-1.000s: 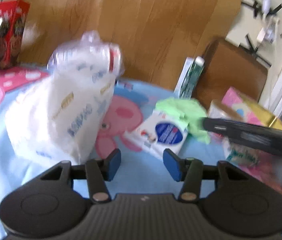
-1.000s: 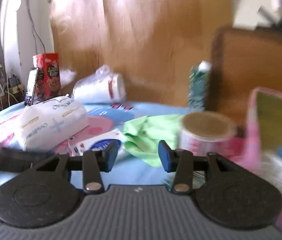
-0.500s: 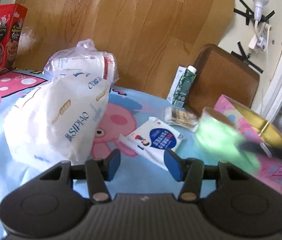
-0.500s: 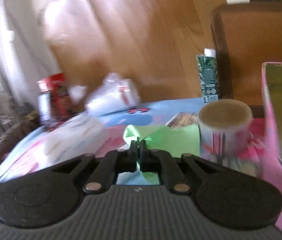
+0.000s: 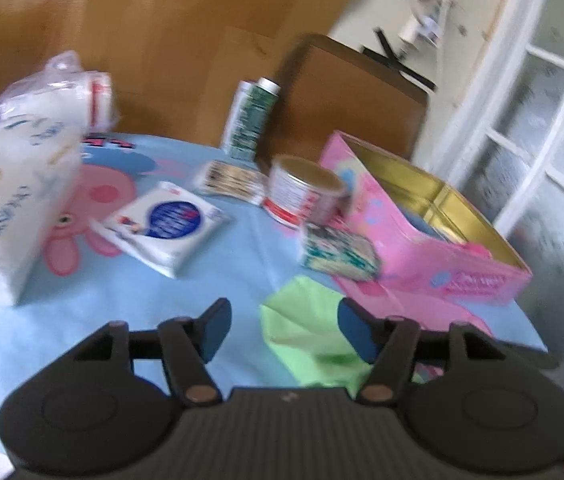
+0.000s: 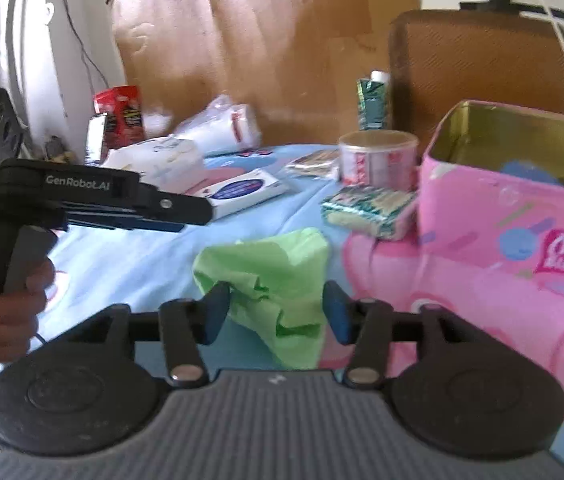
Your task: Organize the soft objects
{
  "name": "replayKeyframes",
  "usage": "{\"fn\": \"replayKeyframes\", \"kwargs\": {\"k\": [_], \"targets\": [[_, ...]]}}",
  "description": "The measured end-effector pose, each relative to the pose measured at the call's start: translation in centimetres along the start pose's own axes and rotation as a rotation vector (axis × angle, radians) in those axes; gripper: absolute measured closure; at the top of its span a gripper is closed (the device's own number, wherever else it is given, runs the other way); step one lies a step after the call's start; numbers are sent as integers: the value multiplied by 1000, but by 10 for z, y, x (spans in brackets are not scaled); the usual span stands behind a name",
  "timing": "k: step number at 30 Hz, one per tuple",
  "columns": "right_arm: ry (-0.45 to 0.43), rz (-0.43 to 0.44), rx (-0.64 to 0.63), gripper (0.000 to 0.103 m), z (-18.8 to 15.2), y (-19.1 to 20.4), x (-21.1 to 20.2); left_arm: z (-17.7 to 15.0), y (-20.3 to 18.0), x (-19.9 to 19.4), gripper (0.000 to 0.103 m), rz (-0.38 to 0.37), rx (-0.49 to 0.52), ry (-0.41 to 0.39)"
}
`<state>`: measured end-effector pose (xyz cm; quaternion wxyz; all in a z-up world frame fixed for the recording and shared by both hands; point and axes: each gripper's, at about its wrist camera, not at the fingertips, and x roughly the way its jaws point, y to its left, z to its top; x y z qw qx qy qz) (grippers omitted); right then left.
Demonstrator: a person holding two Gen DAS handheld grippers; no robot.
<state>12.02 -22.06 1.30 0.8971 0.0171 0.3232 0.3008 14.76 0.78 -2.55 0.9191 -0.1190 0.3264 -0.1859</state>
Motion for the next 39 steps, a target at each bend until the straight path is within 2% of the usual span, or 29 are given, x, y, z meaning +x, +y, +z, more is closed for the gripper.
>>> {"fn": "replayKeyframes", "kwargs": {"k": [4, 6, 7, 8, 9, 10, 11, 13, 18, 21, 23, 27, 33, 34, 35, 36, 37, 39], "targets": [[25, -13, -23, 48, 1, 1, 13, -3, -14, 16, 43, 31, 43, 65], [41, -18, -26, 48, 1, 0, 18, -7, -14, 27, 52, 34, 39, 117], [51, -26, -38, 48, 1, 1, 21, -10, -16, 24, 61, 36, 53, 97], [50, -34, -68, 58, -1, 3, 20, -11, -18, 26, 73, 11, 63, 116], [48, -45, -102, 70, -3, 6, 19, -11, -23, 26, 81, -3, 72, 122], [41, -43, -125, 88, -4, 8, 20, -9, -27, 27, 98, -29, 78, 135], [44, -14, -113, 93, -4, 7, 19, -5, -33, 26, 98, -33, 91, 128], [18, -20, -106, 94, -3, 7, 15, 8, -49, 20, 98, -45, 145, 84], [-186, -114, -101, 94, 24, -11, -20, 58, -96, 19, 98, -145, 241, -19], [-269, -189, -73, 94, 44, -36, -30, 79, -122, 45, 97, -155, 314, -51], [-283, -243, -56, 94, 54, -54, -26, 90, -134, 73, 95, -140, 310, -31], [-245, -316, -17, 94, 65, -90, -3, 97, -143, 114, 94, -100, 293, 31], [-135, -292, 55, 93, 73, -131, 20, 93, -144, 145, 91, -50, 307, 76], [-117, -283, 71, 93, 75, -134, 23, 94, -144, 149, 85, -46, 300, 86], [-93, -275, 87, 90, 76, -140, 27, 94, -143, 153, 69, -35, 292, 92], [-58, -274, 94, 90, 78, -144, 32, 96, -142, 156, 60, -11, 281, 90], [-26, -291, 90, 90, 79, -145, 37, 97, -141, 157, 56, -1, 275, 80], [-20, -409, 47, 88, 81, -149, 46, 101, -140, 153, 56, 3, 263, 71]]}}
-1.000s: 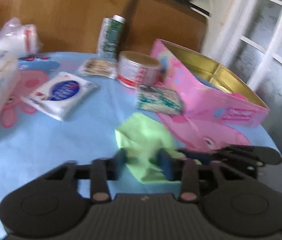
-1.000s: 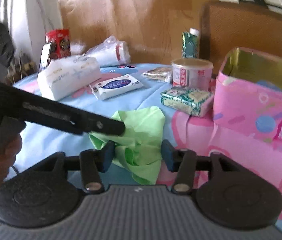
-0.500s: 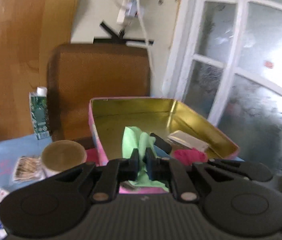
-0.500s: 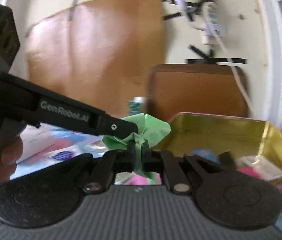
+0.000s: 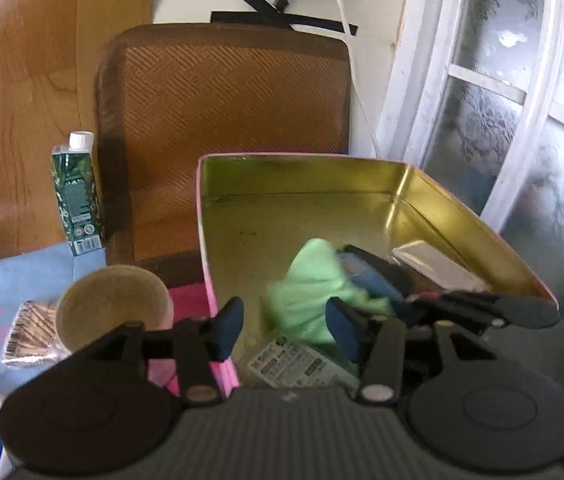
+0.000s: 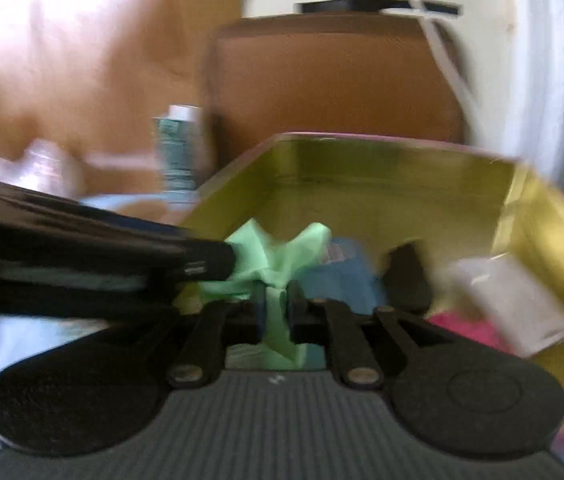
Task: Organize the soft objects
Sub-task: 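Carry the green cloth into the pink tin and open the right gripper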
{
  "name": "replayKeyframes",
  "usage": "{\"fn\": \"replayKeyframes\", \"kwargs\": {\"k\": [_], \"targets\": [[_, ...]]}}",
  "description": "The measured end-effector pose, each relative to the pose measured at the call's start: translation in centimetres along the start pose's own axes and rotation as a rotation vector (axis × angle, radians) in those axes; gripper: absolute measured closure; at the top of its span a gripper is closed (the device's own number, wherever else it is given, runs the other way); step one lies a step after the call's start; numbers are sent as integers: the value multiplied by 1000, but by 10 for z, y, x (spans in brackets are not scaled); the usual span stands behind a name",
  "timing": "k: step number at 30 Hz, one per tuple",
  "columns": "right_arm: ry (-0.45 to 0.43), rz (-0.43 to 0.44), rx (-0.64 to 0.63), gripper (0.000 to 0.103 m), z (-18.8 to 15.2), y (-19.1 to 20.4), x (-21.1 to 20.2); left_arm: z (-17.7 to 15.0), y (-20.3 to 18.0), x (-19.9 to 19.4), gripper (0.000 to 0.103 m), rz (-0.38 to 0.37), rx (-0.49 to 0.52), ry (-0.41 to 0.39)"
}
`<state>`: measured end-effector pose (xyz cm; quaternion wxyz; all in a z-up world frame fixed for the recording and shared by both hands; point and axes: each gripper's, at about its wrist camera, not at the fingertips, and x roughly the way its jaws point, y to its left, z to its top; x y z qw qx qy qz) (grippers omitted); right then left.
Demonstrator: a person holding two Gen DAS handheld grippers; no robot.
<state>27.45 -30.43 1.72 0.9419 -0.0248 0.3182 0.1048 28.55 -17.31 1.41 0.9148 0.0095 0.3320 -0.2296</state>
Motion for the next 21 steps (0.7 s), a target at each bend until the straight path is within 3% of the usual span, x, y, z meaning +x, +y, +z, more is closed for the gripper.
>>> {"fn": "replayKeyframes", "kwargs": {"k": [1, 2, 4, 13, 19, 21], "targets": [[-6, -54, 1, 84, 2, 0, 1, 1, 1, -5, 54, -7, -8, -11], [-21, -112, 12, 71, 3, -1, 0, 3, 1, -11, 51, -18, -11, -28], [-89, -123, 45, 51, 4, -4, -14, 4, -1, -23, 49, -18, 0, -68], [-245, -82, 142, 51, -15, 5, -83, -15, 5, -85, 47, -53, -4, -153], [-312, -7, 217, 51, -46, 20, -119, -62, 35, -126, 47, -30, -23, -179], [-309, 14, 224, 51, -59, 29, -126, -86, 48, -132, 47, 9, -28, -180]]}}
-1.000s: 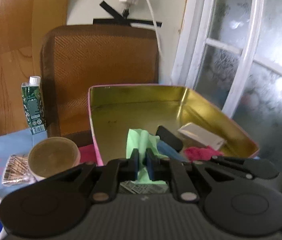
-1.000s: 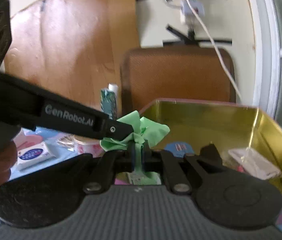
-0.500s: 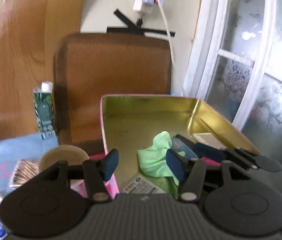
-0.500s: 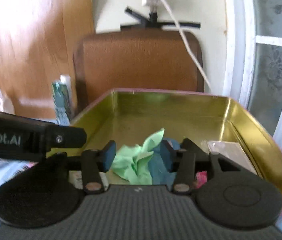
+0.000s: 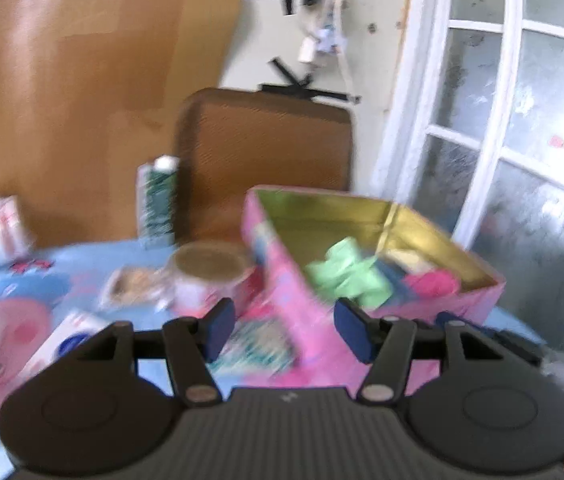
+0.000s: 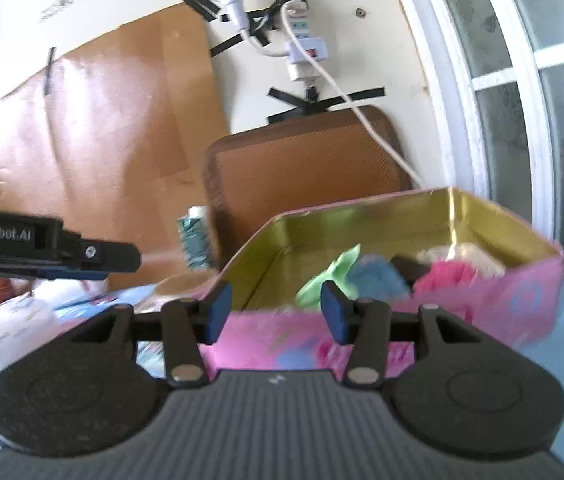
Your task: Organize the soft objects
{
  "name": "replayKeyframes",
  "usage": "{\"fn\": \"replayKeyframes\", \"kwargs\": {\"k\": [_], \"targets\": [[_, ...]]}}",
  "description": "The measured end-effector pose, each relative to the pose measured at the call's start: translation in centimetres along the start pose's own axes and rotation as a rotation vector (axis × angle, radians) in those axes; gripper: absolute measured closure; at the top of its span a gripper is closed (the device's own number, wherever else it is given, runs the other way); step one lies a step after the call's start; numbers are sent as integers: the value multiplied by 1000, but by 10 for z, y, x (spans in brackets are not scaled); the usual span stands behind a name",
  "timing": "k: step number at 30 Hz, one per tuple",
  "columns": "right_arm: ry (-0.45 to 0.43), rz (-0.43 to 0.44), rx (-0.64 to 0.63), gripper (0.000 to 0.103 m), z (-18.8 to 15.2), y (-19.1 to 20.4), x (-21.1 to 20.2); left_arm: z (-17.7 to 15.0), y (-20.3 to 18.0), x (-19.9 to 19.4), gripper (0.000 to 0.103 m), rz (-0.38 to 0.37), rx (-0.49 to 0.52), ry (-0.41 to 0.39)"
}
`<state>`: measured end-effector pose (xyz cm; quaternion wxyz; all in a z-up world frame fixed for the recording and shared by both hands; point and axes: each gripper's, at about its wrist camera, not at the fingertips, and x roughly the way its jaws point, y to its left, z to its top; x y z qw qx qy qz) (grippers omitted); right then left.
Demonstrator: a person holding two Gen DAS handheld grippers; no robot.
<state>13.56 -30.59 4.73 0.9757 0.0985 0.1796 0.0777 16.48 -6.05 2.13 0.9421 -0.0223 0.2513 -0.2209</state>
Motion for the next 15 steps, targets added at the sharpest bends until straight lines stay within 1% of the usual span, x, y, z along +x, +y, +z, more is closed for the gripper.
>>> {"fn": "replayKeyframes", "kwargs": {"k": [3, 5, 8, 11, 13, 15], "targets": [[35, 47, 1, 51, -18, 14, -6, -29, 24, -10, 47, 62, -11, 10], [74, 89, -27, 51, -27, 28, -3, -42, 42, -12, 47, 110, -41, 36], [125, 137, -42, 51, -32, 47, 9, -56, 69, -15, 47, 185, -105, 60], [155, 158, -57, 51, -35, 60, 19, -62, 89, -16, 47, 204, -161, 62], [174, 164, -58, 51, -37, 63, 24, -63, 94, -16, 47, 194, -177, 56], [192, 166, -54, 51, -37, 65, 29, -63, 93, -16, 47, 185, -172, 52]]}}
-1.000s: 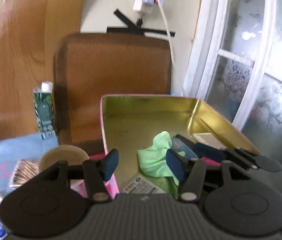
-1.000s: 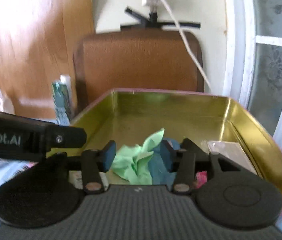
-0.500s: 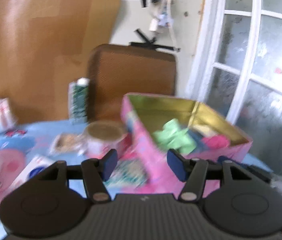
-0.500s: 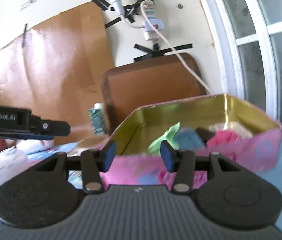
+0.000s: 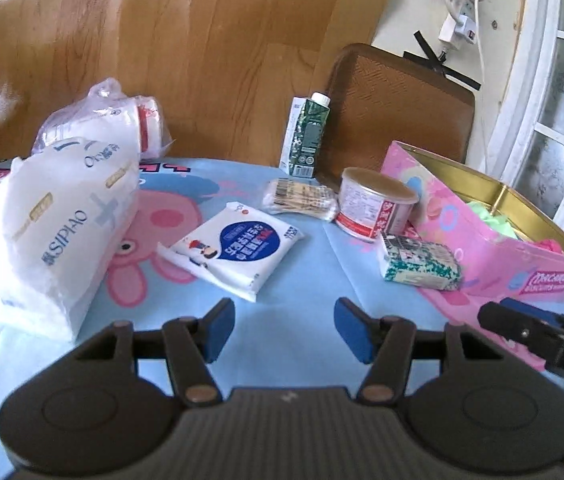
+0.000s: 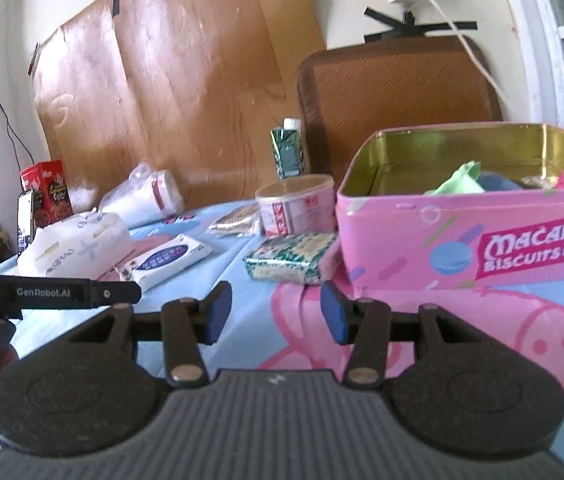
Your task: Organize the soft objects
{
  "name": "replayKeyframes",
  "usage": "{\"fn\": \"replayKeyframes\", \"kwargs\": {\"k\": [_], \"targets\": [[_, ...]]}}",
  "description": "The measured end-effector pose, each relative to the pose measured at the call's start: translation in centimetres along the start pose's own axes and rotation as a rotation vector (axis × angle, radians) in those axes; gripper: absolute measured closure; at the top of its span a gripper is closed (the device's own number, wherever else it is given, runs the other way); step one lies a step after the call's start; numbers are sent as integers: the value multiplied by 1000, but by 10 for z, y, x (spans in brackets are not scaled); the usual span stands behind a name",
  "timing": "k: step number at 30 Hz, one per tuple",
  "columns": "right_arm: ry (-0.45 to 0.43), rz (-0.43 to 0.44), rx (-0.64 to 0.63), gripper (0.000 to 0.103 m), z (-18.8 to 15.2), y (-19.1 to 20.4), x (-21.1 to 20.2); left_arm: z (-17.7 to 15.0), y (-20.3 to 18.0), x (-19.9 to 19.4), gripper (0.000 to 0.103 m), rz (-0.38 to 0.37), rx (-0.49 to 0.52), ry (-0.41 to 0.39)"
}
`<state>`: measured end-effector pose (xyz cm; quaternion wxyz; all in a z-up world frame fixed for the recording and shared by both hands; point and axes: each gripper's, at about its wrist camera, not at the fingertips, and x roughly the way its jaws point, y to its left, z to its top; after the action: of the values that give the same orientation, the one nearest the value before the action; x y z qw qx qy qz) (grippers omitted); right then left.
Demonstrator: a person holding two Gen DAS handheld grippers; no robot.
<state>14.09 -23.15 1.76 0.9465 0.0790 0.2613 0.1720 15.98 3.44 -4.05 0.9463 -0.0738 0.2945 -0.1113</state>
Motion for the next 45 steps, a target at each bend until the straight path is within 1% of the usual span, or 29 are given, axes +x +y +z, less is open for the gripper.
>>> {"fn": "replayKeyframes", "kwargs": {"k": [3, 7, 11, 15, 19, 32, 45], "targets": [[13, -6, 25, 51, -1, -4, 1, -3, -4, -1, 47, -2, 25, -4], [32, -3, 48, 51, -5, -6, 2, -5, -8, 3, 47, 3, 44, 12], [36, 11, 69, 51, -5, -8, 1, -6, -5, 4, 47, -5, 29, 34], [35, 27, 82, 51, -6, -11, 0, -7, -2, 5, 47, -12, 9, 40], [41, 37, 85, 51, -6, -12, 1, -7, -2, 4, 43, -9, 9, 36], [35, 58, 97, 51, -6, -14, -1, -7, -2, 3, 43, -11, 7, 32], [30, 61, 101, 51, -5, -14, -3, -6, -1, 4, 43, -11, 8, 32]]}}
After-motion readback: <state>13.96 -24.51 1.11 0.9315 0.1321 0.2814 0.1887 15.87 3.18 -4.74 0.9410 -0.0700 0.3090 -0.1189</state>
